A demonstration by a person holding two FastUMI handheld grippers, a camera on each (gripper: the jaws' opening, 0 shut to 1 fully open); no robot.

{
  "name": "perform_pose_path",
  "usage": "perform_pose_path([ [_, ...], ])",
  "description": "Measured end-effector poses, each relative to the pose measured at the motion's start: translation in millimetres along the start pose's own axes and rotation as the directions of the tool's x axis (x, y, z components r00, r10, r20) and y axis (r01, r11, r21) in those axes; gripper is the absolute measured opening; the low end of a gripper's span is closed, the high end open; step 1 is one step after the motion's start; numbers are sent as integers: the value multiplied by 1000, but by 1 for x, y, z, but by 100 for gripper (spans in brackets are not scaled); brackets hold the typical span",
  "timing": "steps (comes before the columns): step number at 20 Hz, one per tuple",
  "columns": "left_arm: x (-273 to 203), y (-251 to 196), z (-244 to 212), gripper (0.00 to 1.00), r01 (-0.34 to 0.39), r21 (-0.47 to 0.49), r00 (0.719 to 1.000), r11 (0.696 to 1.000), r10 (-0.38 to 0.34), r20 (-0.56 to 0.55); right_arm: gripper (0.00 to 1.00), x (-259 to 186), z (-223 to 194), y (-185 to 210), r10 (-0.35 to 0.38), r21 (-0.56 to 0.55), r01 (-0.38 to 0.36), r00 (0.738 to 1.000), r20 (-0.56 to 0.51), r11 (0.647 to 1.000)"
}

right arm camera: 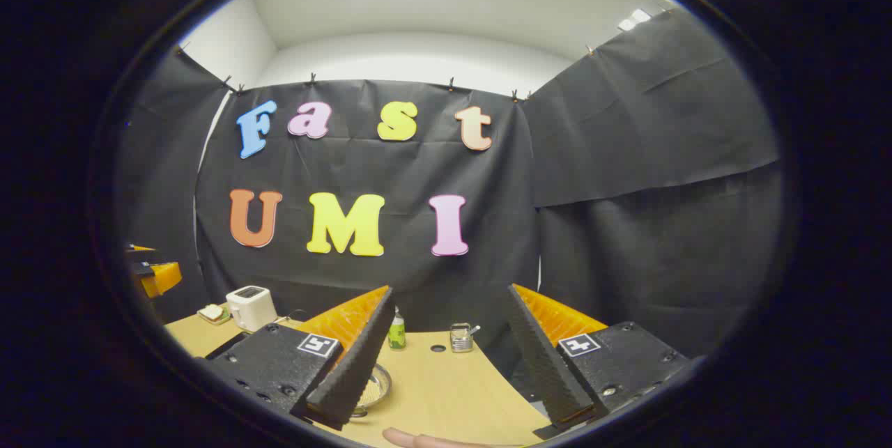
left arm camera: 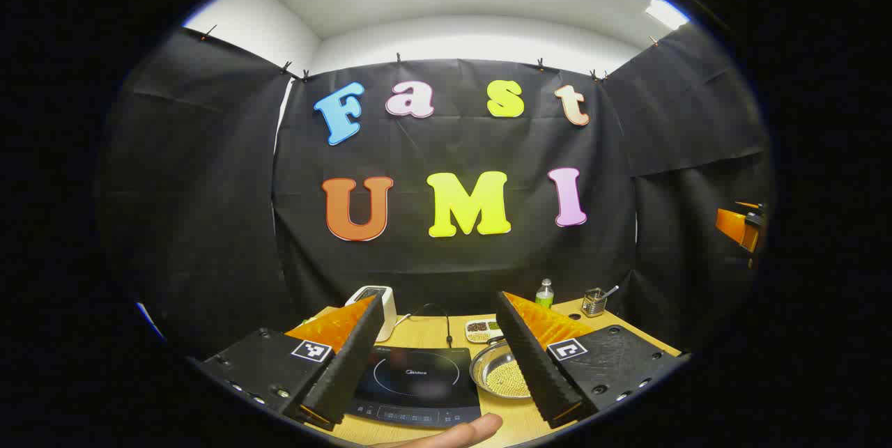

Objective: First push the handle of the pot to place it horizontally, then grasp the pot with both hands and set it on the induction cooktop.

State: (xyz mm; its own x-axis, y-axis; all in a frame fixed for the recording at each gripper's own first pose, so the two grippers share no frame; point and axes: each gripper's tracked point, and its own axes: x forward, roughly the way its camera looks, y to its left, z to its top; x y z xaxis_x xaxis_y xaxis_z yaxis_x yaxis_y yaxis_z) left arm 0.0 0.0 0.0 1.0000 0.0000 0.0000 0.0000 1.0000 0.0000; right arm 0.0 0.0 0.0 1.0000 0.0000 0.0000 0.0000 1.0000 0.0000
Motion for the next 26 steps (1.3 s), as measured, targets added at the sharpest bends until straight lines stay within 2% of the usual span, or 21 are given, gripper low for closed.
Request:
perform_pose_path([
  [3, -3, 6, 1, 96, 6, -5, 1000, 1000, -6, 2, 98, -6, 5, 5, 13, 8, -13, 1000, 11, 1000],
  [8, -8, 20, 6, 96, 19, -16, 1000, 1000, -19, 10, 97, -8, 21, 2, -21, 10, 20, 996, 92, 1000],
  [11, -11, 29, 5, 96, 15, -14, 1000, 1000, -15, 16, 98, -6, 22, 9, -17, 29, 15, 995, 98, 999],
  [14, -15, 34, 5, 96, 9, -17, 1000, 1000, -9, 26, 97, 3, 14, 14, -1, 58, -4, 996, 92, 998],
  [16, -17, 37, 2, 96, 7, -23, 1000, 1000, -6, 25, 99, 11, 3, 21, 12, 53, -16, 997, 78, 998],
  [22, -25, 34, -9, 96, 23, -23, 999, 999, -23, 28, 96, 37, -33, 51, 71, 33, -73, 996, 47, 997],
  [23, -26, 35, -12, 89, 24, -25, 999, 999, -23, 28, 98, 41, -40, 57, 77, 33, -78, 996, 37, 996],
  [24, -27, 34, -14, 96, 26, -28, 999, 999, -25, 28, 96, 45, -48, 64, 85, 35, -86, 996, 22, 996],
  [26, -30, 36, -17, 96, 27, -31, 999, 999, -26, 29, 82, 51, -66, 79, 114, 39, -113, 993, -19, 993],
])
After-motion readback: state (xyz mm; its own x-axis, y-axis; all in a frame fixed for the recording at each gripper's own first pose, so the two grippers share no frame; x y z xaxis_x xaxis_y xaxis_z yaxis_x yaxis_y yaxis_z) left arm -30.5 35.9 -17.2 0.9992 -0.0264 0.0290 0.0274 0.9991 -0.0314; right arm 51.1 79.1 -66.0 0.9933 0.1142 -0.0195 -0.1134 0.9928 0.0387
